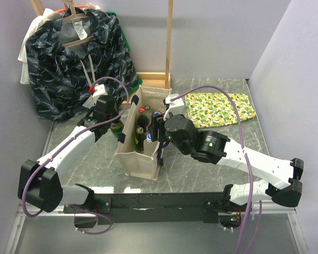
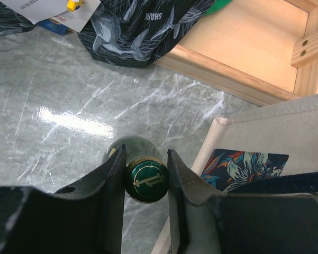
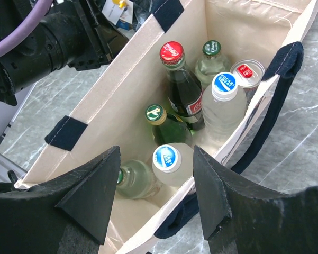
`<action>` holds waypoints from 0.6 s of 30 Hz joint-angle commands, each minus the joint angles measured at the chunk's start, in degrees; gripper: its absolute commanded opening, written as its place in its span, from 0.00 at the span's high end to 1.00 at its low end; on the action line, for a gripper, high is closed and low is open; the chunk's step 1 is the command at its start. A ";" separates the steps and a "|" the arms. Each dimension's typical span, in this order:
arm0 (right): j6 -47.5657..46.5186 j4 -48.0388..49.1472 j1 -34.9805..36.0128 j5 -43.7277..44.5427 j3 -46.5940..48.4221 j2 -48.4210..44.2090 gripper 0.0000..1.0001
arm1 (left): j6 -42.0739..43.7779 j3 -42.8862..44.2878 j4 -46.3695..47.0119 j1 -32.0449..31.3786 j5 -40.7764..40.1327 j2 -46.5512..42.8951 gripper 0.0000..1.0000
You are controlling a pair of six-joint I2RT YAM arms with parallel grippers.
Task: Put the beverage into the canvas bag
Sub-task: Pick up the drink from the center of the board.
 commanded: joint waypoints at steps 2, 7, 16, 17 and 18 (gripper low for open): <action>0.31 -0.31 -0.45 0.37 1.64 -0.80 0.36 | -0.77 0.97 1.05 -0.07 1.38 -3.63 0.99; 0.40 -0.92 -0.54 0.55 1.46 -0.89 0.36 | -0.86 1.93 0.17 -0.07 1.73 -4.87 0.99; 0.48 -0.92 -0.54 0.72 0.93 -1.41 0.36 | -1.30 3.08 -2.64 -0.07 1.29 -7.50 0.99; 0.40 -1.01 -0.54 0.72 0.94 -1.41 0.36 | -1.38 3.25 -2.99 -0.07 0.86 -8.03 0.99; 0.40 -0.92 -0.45 0.81 0.76 -1.50 0.36 | -1.47 3.43 -3.25 -0.07 0.76 -8.20 0.99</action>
